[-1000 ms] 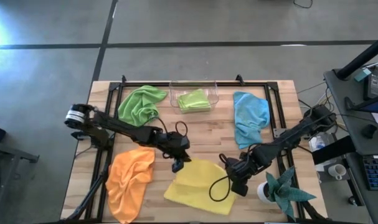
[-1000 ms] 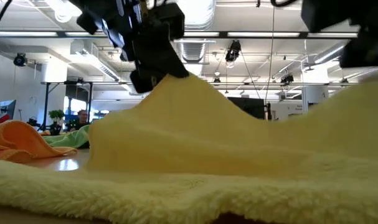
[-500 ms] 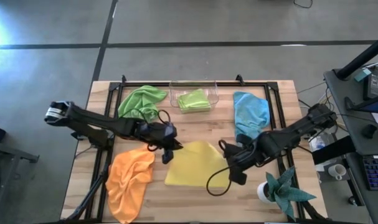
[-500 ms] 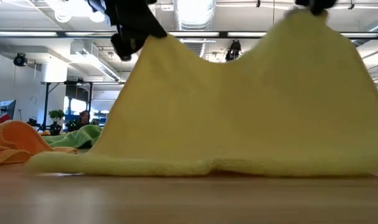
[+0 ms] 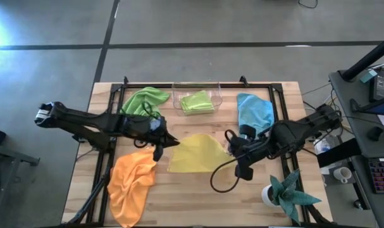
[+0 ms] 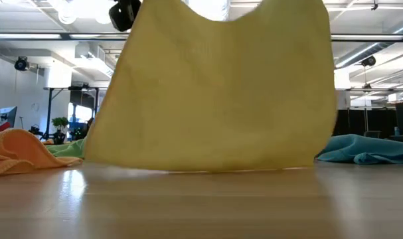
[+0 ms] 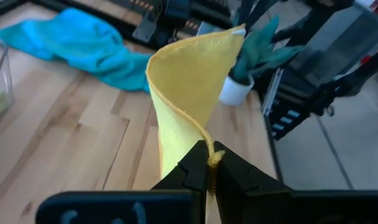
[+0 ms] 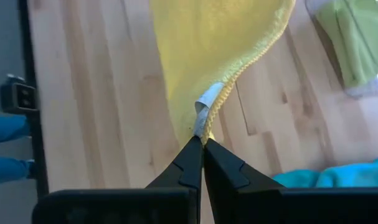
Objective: Fold microfiber towels
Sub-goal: Fold the yellow microfiber towel
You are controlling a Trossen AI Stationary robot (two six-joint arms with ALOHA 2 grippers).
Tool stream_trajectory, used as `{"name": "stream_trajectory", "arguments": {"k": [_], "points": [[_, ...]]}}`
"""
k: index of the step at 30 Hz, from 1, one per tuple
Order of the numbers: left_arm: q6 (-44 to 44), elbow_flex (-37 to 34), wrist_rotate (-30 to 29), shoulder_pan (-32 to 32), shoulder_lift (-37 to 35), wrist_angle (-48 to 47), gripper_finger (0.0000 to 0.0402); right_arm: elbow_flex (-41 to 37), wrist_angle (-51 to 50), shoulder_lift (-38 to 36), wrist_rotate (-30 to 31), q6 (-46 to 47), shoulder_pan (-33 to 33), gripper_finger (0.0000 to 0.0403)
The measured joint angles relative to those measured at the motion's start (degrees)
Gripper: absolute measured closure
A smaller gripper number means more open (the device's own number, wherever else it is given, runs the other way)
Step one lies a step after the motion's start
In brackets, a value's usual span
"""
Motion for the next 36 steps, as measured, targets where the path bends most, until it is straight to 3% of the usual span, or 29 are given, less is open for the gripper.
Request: {"name": "stream_trajectory", "arguments": {"k": [10, 19, 31, 36], "points": [[-0.33, 0.0, -1.24, 0.0, -3.4, 0.38, 0.0398, 6.62, 0.08, -0.15, 2.43, -4.75, -2.05, 0.0394], [-1.59, 0.0, 0.67, -0.66, -2.75, 0.42, 0.0398, 10.79, 0.25, 0.09, -2.32, -3.57, -2.04, 0.0394], [-20.93, 0.0, 9.49, -4.18, -2.44, 0.61, 0.0398, 6.41, 0.77, 0.26, -9.78, 2.77, 0.8, 0.0394], [-29.38, -0.04, 10.48, -7.13, -2.12, 0.88, 0.0398, 6.4, 4.28, 0.26, -14.8, 3.02, 2.4, 0.0394]]}}
